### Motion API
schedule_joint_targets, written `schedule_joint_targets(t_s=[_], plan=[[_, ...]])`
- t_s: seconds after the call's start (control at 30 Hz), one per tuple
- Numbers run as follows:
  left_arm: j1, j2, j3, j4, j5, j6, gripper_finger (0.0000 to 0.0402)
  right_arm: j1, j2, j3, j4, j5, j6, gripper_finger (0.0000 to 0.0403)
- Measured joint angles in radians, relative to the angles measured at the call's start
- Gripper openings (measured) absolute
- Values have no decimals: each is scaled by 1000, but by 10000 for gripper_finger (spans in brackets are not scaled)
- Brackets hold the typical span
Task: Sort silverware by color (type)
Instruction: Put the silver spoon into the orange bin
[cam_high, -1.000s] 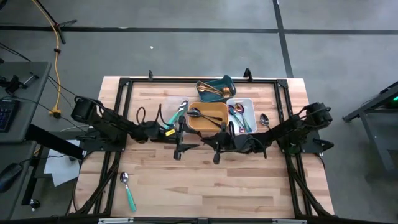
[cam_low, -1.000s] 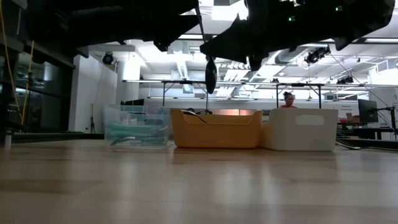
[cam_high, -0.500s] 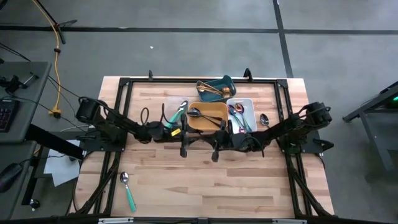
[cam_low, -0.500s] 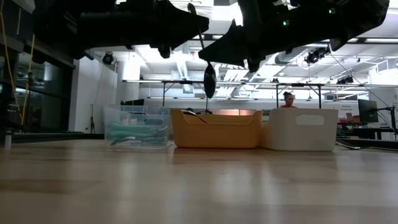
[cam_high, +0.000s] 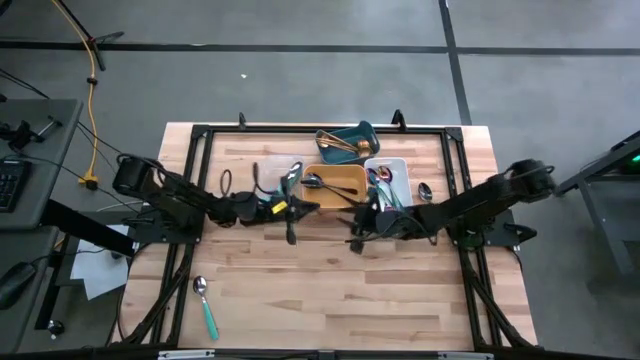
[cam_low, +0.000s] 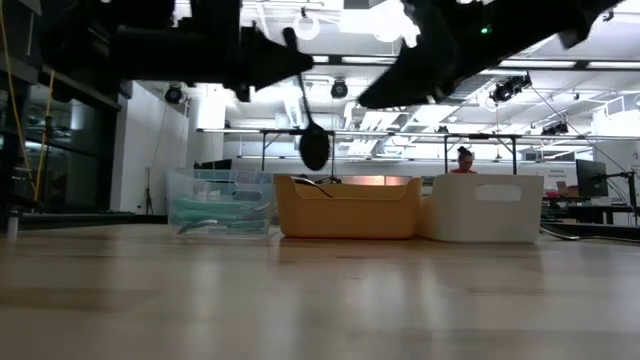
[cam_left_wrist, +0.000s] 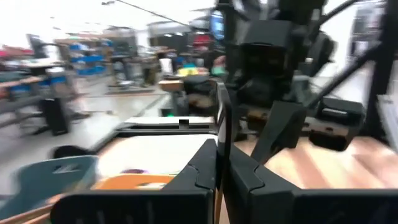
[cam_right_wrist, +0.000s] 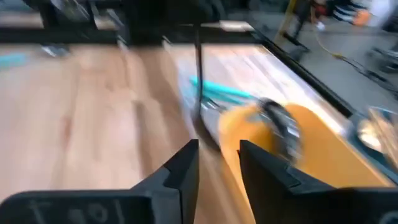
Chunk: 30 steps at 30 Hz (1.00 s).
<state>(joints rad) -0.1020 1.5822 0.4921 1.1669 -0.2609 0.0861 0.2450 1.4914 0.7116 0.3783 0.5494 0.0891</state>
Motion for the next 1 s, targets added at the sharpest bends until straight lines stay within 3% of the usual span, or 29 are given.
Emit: schedule_joint_targets(t_s=[0.17,0.3,0.47,0.67,0.8,1.0], plan=[[30,-107,-114,99,-4,-1,2,11,-162,-9,-310,-5,86,117],[41,-131,-202,284,50,-7,1,51,-262,-99,-366,1,178,118],[43,-130,-229,334,57,-33,1,112,-338,-249,-212,55,262,118],[41,-128,-184,288,28,-62,1,126,-335,-369,112,78,194,119],[93,-102,-49,71,0,-76,1,95,-335,-376,137,169,185,119],[183,-64,318,-682,67,-32,0,56,-335,-376,138,203,189,119]])
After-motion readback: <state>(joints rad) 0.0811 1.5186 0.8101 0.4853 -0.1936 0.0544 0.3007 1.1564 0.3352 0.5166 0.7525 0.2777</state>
